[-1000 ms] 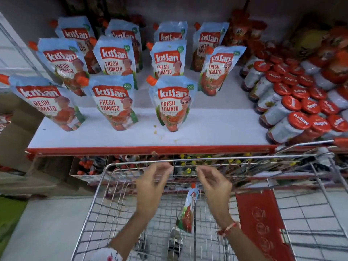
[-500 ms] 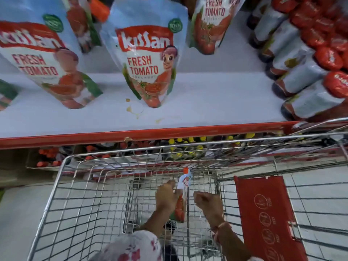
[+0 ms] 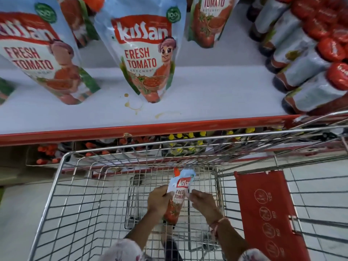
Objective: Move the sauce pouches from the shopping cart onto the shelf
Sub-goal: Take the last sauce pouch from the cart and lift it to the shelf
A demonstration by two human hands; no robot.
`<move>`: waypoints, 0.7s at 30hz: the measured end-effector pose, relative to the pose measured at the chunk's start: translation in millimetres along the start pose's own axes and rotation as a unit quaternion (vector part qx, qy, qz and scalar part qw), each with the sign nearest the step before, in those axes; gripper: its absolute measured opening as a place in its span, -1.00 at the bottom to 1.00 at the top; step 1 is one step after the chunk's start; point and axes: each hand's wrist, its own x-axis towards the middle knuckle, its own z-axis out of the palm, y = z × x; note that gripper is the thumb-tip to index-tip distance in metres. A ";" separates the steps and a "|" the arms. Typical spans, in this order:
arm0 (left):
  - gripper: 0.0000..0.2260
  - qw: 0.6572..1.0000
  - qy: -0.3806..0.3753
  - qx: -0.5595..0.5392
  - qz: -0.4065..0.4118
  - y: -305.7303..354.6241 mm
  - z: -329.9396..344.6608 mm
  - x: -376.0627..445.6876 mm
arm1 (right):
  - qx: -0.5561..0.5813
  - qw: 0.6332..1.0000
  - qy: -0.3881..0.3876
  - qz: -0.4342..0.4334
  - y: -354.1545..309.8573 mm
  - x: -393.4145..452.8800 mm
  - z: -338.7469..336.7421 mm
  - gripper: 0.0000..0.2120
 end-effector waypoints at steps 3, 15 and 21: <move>-0.87 0.994 -0.038 -0.104 0.005 -3.2 -24.6 -16.0 | -0.041 0.993 -0.099 -0.050 -20.3 -27.2 -1.3 -0.65; -0.76 0.956 -0.127 -0.225 0.138 66.1 -96.4 -91.5 | 0.034 0.985 -0.017 -0.170 -96.0 -110.8 -20.5 -0.75; -0.76 0.935 -0.107 -0.239 0.237 124.9 -116.9 -118.3 | 0.058 0.963 0.014 -0.264 -155.1 -154.9 -43.7 -0.75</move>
